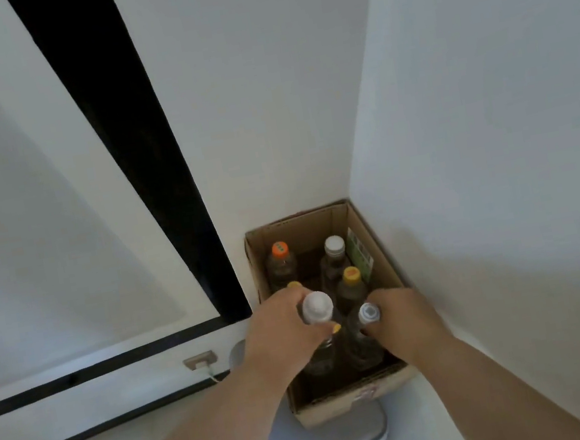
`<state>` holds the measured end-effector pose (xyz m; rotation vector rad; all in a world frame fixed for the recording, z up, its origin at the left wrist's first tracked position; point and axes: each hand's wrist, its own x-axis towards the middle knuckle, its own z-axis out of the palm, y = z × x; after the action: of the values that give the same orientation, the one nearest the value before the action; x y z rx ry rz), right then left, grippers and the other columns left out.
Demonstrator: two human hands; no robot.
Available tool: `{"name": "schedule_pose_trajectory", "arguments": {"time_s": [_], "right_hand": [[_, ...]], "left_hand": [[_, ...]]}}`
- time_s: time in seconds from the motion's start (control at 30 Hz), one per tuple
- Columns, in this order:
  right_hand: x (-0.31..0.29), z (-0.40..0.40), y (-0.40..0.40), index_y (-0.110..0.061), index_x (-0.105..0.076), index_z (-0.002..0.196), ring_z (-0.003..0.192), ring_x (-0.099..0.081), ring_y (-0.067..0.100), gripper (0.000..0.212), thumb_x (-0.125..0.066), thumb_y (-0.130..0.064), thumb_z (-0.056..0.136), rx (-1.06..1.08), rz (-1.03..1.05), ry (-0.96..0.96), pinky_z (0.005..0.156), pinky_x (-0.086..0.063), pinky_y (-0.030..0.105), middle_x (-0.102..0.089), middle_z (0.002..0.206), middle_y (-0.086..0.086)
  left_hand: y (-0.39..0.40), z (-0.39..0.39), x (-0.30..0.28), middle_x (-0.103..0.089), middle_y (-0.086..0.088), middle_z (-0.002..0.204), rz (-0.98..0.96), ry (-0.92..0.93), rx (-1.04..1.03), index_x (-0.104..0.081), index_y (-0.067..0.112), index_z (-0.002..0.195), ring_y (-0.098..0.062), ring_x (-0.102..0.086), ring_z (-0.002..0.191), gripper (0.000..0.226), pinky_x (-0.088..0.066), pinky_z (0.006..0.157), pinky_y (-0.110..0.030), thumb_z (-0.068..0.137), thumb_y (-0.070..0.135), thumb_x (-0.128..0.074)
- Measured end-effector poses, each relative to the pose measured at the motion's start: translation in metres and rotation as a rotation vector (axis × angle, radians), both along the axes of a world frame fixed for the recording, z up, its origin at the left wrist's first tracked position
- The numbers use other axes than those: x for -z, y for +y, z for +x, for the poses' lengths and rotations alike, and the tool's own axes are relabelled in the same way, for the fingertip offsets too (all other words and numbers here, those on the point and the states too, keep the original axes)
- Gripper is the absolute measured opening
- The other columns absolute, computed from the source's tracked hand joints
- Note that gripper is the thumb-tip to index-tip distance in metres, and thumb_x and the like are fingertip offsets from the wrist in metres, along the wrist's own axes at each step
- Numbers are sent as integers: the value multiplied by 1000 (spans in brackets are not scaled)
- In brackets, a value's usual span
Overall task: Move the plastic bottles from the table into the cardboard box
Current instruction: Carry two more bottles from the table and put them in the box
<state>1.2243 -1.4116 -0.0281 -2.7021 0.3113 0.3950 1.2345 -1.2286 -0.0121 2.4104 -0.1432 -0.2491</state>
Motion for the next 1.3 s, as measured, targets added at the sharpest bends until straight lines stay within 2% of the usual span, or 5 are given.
{"name": "schedule_pose_trajectory", "arguments": {"time_s": [0.27, 0.53, 0.7, 0.93, 1.3], "right_hand": [[30, 11, 1, -17, -71, 98, 98, -69, 27, 15, -62, -22, 87, -30, -123, 166, 68, -44, 25, -73, 104, 5], [36, 10, 3, -14, -70, 102, 97, -70, 25, 15, -59, -11, 91, -71, -245, 216, 68, -46, 28, -73, 103, 6], [41, 13, 4, -13, -69, 106, 99, -70, 25, 19, -58, -10, 92, -84, -266, 261, 78, -55, 32, -73, 106, 7], [45, 17, 5, -12, -68, 109, 104, -69, 26, 19, -58, -10, 93, -121, -295, 293, 83, -55, 34, -72, 112, 8], [46, 18, 4, -12, -67, 114, 107, -67, 26, 25, -56, -6, 92, -155, -310, 335, 84, -54, 33, -70, 116, 7]], "left_hand": [[-7, 4, 22, -73, 11, 95, 276, -21, 76, -64, 32, 90, -14, -63, 106, 20, -20, 117, -38, 78, 47, -69], [-8, -4, 39, -73, 8, 90, 653, -21, 214, -67, 29, 95, -22, -57, 118, 19, -14, 119, -43, 88, 38, -52], [-12, -2, 45, -72, 9, 87, 694, -45, 240, -65, 31, 96, -19, -66, 103, 15, 14, 113, -47, 83, 33, -57], [-13, -8, 45, -71, 4, 99, 748, -28, 276, -65, 28, 105, -30, -48, 127, 24, -18, 115, -52, 84, 34, -54], [-14, -11, 47, -71, 4, 84, 759, -8, 318, -63, 28, 98, -26, -64, 105, 20, 8, 119, -55, 80, 22, -56]]}}
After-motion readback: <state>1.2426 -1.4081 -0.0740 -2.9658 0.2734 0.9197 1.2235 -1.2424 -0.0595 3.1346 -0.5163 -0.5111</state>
